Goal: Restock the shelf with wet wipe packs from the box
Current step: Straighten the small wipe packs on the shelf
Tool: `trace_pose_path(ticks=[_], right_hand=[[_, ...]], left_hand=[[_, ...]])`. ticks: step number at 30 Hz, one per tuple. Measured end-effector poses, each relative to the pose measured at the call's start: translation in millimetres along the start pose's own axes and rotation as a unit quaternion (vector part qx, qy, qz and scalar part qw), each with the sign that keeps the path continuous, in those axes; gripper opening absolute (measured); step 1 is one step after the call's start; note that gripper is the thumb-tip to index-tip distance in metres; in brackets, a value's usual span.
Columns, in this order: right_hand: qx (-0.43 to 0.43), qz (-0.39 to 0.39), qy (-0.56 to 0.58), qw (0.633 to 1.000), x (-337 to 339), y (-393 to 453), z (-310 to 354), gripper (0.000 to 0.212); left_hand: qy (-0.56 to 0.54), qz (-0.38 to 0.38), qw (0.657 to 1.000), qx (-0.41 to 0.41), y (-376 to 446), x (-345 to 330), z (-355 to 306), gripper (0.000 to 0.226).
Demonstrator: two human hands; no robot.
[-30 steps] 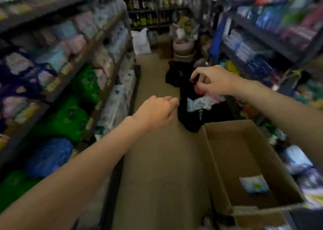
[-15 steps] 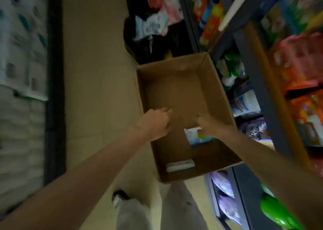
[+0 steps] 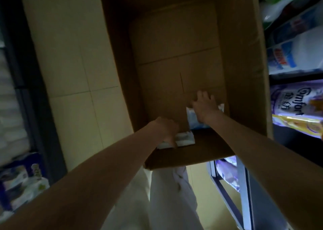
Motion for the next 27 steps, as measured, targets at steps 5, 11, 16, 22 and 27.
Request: trace_pose_path(ticks=[5, 11, 16, 22, 27], right_hand=[[0.017, 0.051, 0.132, 0.99, -13.7, 13.0, 3.2, 0.062], [0.056, -0.014, 0.355, 0.933, 45.9, -3.9, -24.6, 0.051], [0.073, -0.091, 0.349, 0.93, 134.4, -50.5, -51.5, 0.047], [0.101, -0.237, 0.36, 0.897, 275.9, -166.3, -40.2, 0.022], [0.325, -0.209, 0.488, 0.783, 368.4, -283.3, 75.0, 0.011]], left_hand=[[0.145, -0.047, 0.988, 0.002, 20.2, -3.8, -16.2, 0.059], [0.001, -0.125, 0.991, 0.056, 7.2, 54.2, 20.9, 0.039], [-0.176, -0.218, 0.96, -0.003, -59.6, 92.1, 44.6, 0.038], [-0.49, -0.314, 0.805, -0.115, -203.2, 111.7, 127.7, 0.025], [-0.578, -0.421, 0.678, -0.172, -378.7, 67.7, 229.0, 0.012]])
Point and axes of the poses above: each hand's wrist, its own y-axis towards the middle knuckle, its own x-axis out of the back of the hand, z = x × y, the point moved 10 cm from there along y, towards the middle knuckle, and after that the axes turned 12 degrees about z, right-handed, at the moved point
